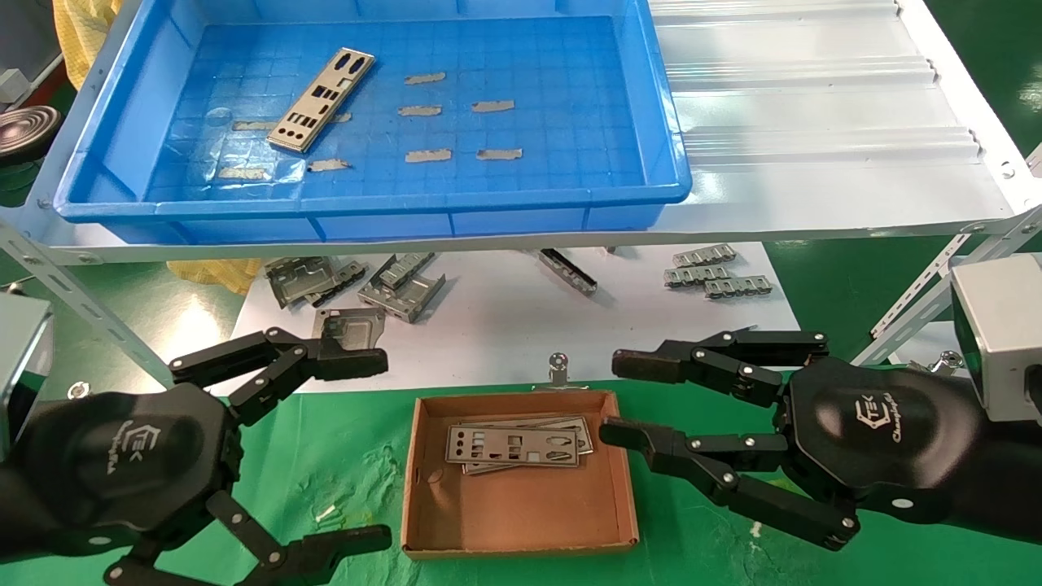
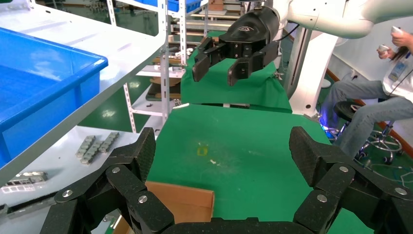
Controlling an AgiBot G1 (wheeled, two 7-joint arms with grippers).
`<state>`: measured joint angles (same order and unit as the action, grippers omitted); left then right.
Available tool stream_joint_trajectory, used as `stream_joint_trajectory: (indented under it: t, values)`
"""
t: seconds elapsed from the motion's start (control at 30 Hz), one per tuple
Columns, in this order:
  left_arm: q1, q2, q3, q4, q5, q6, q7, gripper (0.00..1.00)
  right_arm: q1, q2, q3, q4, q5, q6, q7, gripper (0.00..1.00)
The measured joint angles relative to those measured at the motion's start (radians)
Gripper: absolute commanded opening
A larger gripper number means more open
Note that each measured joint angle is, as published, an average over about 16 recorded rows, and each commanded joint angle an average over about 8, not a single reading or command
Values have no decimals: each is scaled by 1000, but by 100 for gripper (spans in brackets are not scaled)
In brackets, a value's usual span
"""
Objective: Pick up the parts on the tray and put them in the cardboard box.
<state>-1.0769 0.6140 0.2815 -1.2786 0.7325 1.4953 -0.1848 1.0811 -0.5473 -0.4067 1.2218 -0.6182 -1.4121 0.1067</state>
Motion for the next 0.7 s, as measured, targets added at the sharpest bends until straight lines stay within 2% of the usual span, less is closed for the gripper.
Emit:
stream_joint_trajectory:
  t: [0.5, 0.7]
  values:
    - [-4, 1, -1, -1, 2, -4, 0, 100, 0, 0, 0, 0, 0, 0, 0, 0]
    - [-52, 14, 4, 5, 28, -29, -13, 100, 0, 0, 0, 0, 0, 0, 0, 0]
